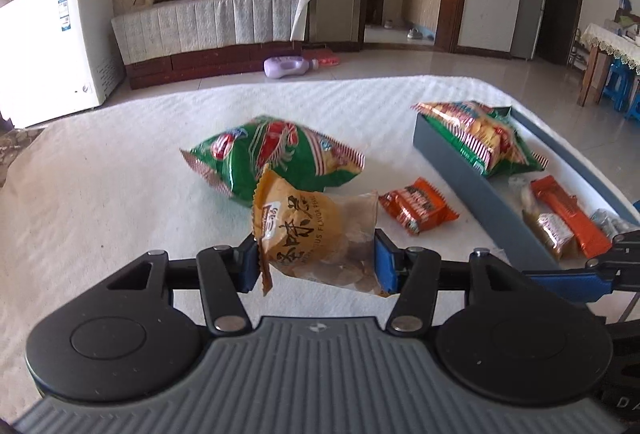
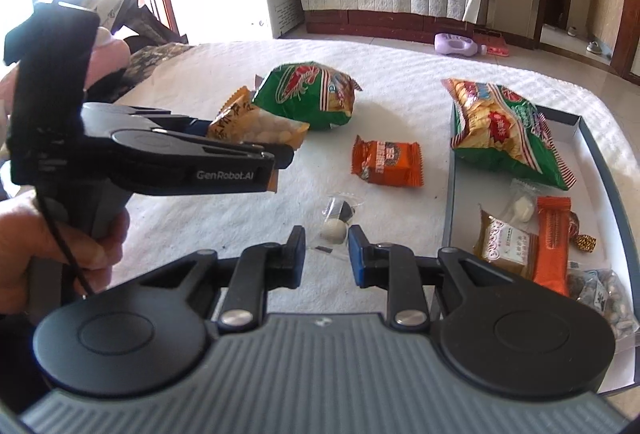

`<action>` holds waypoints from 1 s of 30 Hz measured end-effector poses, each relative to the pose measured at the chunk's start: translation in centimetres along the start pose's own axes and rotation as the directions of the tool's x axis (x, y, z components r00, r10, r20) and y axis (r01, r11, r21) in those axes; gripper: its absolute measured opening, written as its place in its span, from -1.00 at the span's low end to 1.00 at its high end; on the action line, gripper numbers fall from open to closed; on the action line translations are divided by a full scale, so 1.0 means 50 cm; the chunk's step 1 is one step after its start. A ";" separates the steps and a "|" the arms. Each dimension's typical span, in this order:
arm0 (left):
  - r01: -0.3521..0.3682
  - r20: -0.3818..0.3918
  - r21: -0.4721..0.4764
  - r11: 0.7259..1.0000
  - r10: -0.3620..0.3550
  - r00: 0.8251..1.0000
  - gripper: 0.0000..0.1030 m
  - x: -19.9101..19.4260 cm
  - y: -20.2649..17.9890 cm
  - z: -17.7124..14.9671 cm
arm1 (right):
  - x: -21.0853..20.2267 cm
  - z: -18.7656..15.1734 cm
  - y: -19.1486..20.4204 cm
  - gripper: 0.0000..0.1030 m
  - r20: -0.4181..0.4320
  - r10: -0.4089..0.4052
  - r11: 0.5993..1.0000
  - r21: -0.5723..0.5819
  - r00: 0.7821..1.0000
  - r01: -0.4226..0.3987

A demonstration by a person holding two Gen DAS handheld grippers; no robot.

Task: Organize snacks
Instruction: 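Close the left tool on the tan peanut bag and lift it, then carry the peanut bag over the box with the left tool while the right tool moves over the box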

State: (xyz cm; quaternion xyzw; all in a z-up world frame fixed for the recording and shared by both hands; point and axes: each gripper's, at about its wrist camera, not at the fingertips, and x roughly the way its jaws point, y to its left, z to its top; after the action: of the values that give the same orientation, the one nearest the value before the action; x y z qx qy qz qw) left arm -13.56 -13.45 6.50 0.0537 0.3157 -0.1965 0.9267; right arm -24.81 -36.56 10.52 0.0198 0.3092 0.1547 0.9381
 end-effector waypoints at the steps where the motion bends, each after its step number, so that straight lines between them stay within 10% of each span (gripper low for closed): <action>1: 0.008 0.008 -0.003 1.000 -0.008 1.000 0.18 -0.005 -0.003 0.004 | -0.004 0.000 0.000 -0.49 0.005 0.000 1.000 0.000 1.000 0.000; 30: 0.155 0.077 0.049 0.987 -0.159 0.984 0.19 -0.015 -0.194 0.043 | -0.096 -0.031 -0.125 -0.49 0.068 -0.109 0.988 0.118 0.992 0.101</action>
State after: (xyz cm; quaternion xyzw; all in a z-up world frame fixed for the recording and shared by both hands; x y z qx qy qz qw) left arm -16.73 -22.58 8.90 0.0405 0.2769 -0.2777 0.9190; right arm -27.63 -44.06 11.16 0.0631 0.2831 0.0863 0.9531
